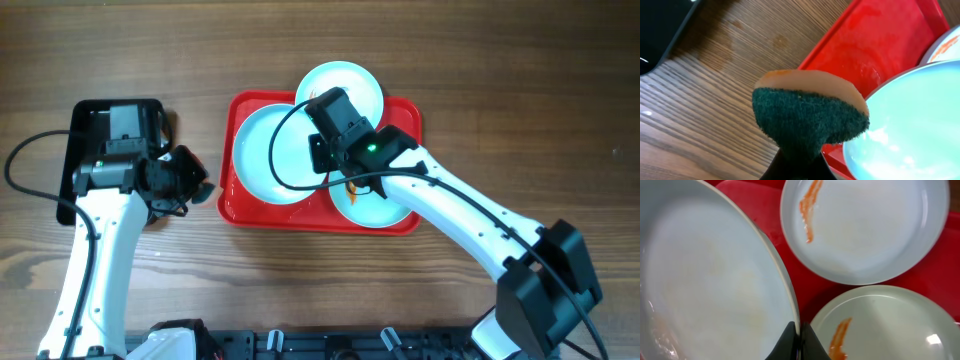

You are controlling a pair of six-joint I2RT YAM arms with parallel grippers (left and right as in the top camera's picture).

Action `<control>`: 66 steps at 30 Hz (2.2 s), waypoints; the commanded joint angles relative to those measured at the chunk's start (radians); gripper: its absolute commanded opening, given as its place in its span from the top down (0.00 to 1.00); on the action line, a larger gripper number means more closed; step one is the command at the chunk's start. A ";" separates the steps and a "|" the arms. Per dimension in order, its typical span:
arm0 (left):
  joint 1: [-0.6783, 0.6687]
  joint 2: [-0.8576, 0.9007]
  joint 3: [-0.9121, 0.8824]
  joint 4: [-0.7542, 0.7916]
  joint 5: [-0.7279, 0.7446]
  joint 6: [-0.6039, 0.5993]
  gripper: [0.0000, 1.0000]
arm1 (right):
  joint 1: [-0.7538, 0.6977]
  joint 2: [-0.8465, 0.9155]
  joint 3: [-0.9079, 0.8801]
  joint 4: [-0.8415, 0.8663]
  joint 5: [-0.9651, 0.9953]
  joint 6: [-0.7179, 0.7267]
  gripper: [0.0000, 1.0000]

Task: Clean dirty plates on tray and stack at the side
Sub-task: 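Lift the sponge back toward the black tray with the left gripper, then lift the cleaned plate up and over the top plate with the right gripper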

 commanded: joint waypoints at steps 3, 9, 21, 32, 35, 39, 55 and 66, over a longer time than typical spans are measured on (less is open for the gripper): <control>-0.058 -0.010 -0.005 -0.003 0.019 0.008 0.96 | 0.015 -0.027 0.026 -0.009 0.257 -0.133 0.96; -0.091 -0.010 -0.005 0.006 0.005 0.008 0.96 | 0.052 -0.027 0.026 -0.003 0.452 -0.214 0.96; -0.091 -0.010 -0.006 0.008 -0.015 0.007 0.96 | 0.216 -0.027 0.026 0.093 0.744 -0.321 0.96; -0.091 -0.010 -0.053 0.041 -0.015 0.007 0.96 | 0.269 -0.027 0.026 0.206 0.907 -0.546 0.96; -0.091 -0.010 -0.074 0.062 -0.014 0.004 0.96 | 0.270 -0.027 0.026 0.217 0.917 -0.593 0.96; -0.091 -0.010 -0.074 0.077 -0.014 0.005 0.96 | 0.270 -0.027 0.026 0.245 0.987 -0.630 0.96; -0.091 -0.010 -0.074 0.098 0.043 0.005 0.96 | 0.335 -0.027 0.025 0.299 0.993 -0.693 0.96; -0.091 -0.010 -0.074 0.098 0.042 0.005 0.96 | 0.336 -0.027 0.023 0.298 0.967 -0.611 0.96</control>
